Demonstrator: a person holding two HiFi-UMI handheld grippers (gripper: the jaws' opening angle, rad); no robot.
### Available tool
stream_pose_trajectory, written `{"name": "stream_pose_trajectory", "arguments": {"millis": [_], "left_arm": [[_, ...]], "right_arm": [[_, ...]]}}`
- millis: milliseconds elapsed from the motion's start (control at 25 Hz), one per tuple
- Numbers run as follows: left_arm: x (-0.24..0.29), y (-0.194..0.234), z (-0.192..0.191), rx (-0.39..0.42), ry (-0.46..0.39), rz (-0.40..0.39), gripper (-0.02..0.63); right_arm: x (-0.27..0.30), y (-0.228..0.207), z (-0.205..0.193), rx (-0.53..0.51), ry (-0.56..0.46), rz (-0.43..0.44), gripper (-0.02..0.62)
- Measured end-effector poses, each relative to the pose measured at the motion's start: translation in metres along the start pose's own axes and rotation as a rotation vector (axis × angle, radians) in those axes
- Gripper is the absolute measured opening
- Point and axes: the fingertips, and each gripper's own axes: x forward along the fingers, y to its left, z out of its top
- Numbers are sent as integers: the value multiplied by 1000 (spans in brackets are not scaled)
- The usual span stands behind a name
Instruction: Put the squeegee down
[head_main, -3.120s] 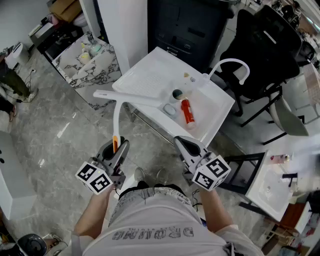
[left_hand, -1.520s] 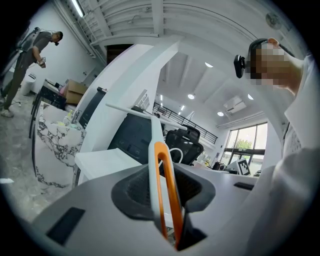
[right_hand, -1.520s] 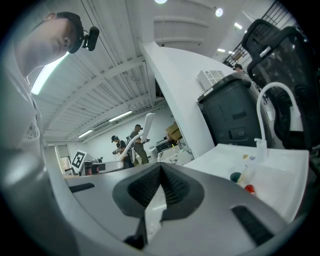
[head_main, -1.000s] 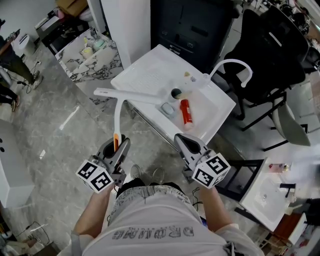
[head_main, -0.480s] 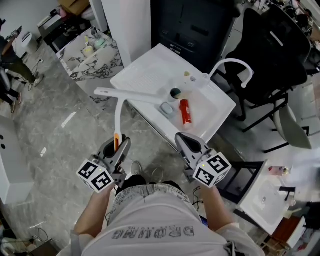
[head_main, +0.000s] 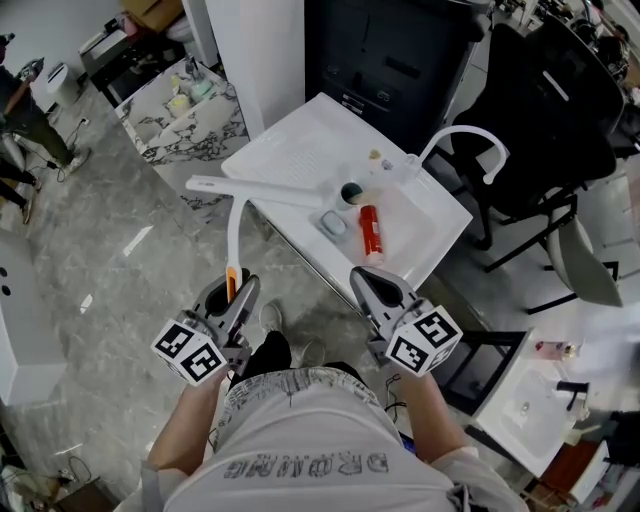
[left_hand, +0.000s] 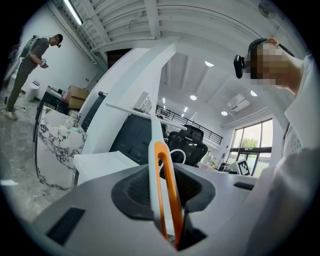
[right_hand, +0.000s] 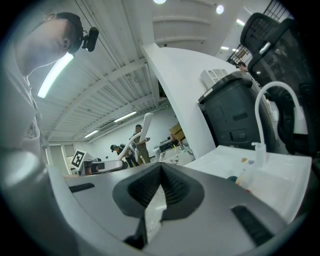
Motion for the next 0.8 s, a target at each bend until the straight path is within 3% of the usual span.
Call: {"name": "stream_pose_trajectory", "arguments": {"millis": [800], "left_arm": [[33,47,15,-22,4,-2,109]], "right_arm": [[43,-27,13,13,15,-25,8]]}}
